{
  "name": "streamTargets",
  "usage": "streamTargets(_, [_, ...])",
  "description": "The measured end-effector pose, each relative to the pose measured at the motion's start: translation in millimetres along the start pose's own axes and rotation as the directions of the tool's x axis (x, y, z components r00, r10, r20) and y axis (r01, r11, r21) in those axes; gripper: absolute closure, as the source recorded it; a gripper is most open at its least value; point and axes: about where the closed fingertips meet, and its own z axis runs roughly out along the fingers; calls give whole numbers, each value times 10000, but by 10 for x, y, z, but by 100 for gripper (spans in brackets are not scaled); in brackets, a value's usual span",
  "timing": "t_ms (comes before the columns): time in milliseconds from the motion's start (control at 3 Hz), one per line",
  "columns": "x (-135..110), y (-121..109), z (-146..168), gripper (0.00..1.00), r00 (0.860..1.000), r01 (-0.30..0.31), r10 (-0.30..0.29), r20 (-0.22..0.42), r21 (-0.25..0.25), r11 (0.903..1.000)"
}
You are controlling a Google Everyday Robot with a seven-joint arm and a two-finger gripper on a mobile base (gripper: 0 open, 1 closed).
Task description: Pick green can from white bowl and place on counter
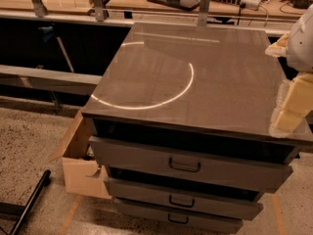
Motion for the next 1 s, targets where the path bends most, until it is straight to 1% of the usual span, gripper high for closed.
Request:
streamTargets(333, [-14, -9, -26, 0, 9999, -40, 39, 128, 125, 9999])
streamTargets(667, [-28, -35, -56, 0, 9934, -466, 426, 1069, 353, 9983])
streamTargets(1000, [113, -135, -79, 0, 9498, -1400, 1092, 2933, 862, 9864])
